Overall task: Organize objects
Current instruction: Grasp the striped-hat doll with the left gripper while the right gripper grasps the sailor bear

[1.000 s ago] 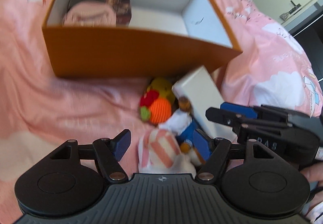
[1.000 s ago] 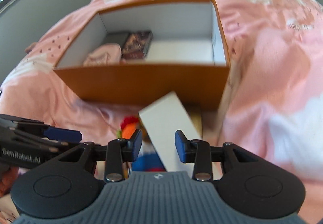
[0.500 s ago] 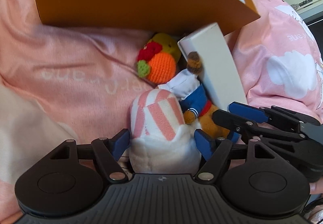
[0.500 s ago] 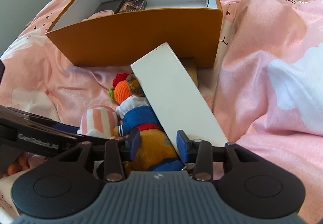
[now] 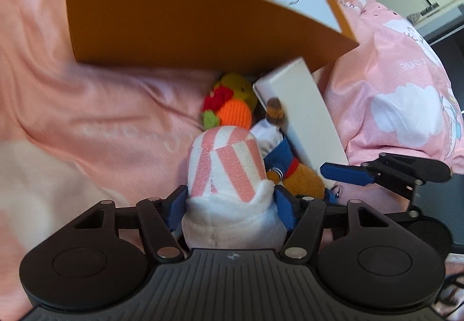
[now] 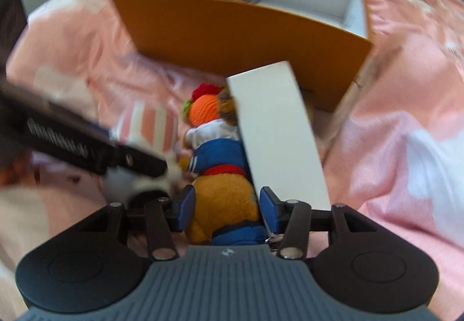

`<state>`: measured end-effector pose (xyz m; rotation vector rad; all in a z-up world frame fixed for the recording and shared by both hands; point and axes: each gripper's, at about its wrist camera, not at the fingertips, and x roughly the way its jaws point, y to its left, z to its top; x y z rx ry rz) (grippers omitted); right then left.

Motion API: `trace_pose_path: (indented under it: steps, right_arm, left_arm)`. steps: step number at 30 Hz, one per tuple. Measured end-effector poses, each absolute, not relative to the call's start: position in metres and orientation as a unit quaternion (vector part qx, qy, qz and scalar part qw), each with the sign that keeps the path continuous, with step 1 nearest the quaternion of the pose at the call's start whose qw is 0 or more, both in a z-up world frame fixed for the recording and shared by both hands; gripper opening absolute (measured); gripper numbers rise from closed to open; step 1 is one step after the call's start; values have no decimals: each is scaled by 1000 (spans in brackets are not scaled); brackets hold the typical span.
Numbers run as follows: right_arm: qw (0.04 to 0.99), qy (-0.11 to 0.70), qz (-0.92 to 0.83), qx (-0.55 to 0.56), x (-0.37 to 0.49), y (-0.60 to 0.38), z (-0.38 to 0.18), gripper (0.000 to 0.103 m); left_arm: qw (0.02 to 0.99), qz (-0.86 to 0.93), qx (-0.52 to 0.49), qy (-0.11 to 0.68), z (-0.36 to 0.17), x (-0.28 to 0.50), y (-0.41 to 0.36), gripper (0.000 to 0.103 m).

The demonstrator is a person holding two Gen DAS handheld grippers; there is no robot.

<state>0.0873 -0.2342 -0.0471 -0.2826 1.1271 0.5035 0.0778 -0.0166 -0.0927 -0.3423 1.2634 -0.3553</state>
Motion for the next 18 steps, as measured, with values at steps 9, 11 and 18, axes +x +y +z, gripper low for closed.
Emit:
trace_pose_path:
  steps: [9,11,18]
  right_arm:
    - [785,533,249,-194,93,-211,-66,57]
    - [782,534,243,-212,93,-206,-74,61]
    - [788,528,232,-215,92,-207,-79,53]
  left_arm:
    - [770,-145,-176,596,-102,77,-10,78]
    - [764,-144,-180,602,-107,76,-11,82]
    - [768,-148,-181,597,-104,71,-10,74]
